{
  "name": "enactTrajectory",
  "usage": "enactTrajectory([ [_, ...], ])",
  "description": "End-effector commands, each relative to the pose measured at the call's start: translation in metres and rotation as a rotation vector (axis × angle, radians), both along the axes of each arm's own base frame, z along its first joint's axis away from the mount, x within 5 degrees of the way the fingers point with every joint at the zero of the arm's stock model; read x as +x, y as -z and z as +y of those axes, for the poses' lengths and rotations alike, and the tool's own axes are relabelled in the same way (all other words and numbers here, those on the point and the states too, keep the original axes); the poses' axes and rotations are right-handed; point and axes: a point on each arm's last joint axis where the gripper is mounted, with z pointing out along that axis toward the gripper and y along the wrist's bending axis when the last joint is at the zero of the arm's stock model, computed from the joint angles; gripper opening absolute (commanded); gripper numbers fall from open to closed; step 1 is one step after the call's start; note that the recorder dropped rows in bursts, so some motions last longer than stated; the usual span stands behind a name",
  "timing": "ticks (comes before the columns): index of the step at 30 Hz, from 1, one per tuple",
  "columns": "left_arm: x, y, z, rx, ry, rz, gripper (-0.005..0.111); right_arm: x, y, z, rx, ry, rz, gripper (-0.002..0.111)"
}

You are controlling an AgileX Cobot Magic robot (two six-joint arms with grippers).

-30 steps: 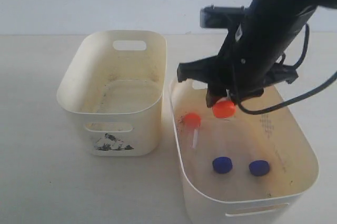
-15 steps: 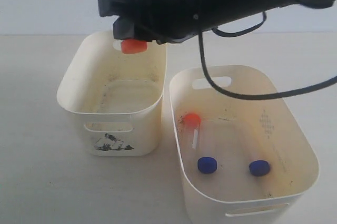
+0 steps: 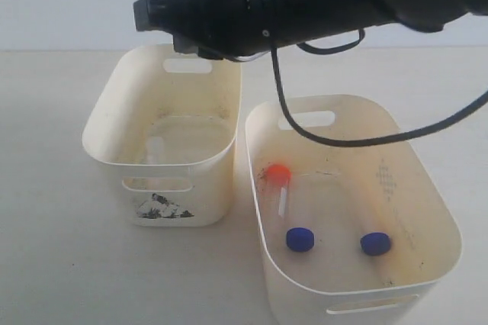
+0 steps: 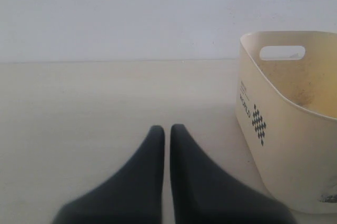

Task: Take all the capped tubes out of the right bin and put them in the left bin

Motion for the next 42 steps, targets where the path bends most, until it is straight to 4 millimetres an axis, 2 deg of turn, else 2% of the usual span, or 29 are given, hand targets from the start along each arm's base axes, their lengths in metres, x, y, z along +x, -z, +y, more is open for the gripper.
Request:
enactTrajectory([
  [1, 0.0, -0.001, 0.0, -0.008, -0.003, -0.008, 0.004, -0.023, -0.042, -0.016, 0.054, -0.018, -0.07, 0.0],
  [4, 0.0, -0.001, 0.0, -0.008, -0.003, -0.008, 0.004, -0.042, -0.061, -0.031, 0.013, -0.027, -0.088, 0.0],
  [7, 0.0, -0.001, 0.0, -0.008, -0.003, -0.008, 0.004, -0.061, -0.072, -0.058, -0.107, 0.069, -0.04, 0.0],
  [11, 0.0, -0.001, 0.0, -0.008, -0.003, -0.008, 0.004, -0.076, -0.069, -0.086, -0.251, 0.23, 0.095, 0.0],
  [15, 0.0, -0.001, 0.0, -0.008, -0.003, -0.008, 0.004, -0.084, -0.051, -0.103, -0.389, 0.319, 0.2, 0.0],
  [19, 0.0, -0.001, 0.0, -0.008, -0.003, -0.008, 0.004, -0.087, -0.017, -0.104, -0.412, 0.325, 0.255, 0.0],
  [24, 0.0, -0.001, 0.0, -0.008, -0.003, -0.008, 0.004, -0.088, 0.032, -0.097, -0.26, 0.32, 0.249, 0.0],
  [27, 0.0, -0.001, 0.0, -0.008, -0.003, -0.008, 0.004, -0.088, 0.043, -0.093, -0.195, 0.318, 0.263, 0.0],
  [37, 0.0, -0.001, 0.0, -0.008, -0.003, -0.008, 0.004, -0.071, 0.078, -0.08, -0.285, 0.32, 0.372, 0.0],
  [42, 0.0, -0.001, 0.0, -0.008, -0.003, -0.008, 0.004, -0.058, 0.083, -0.071, -0.307, 0.324, 0.407, 0.0],
])
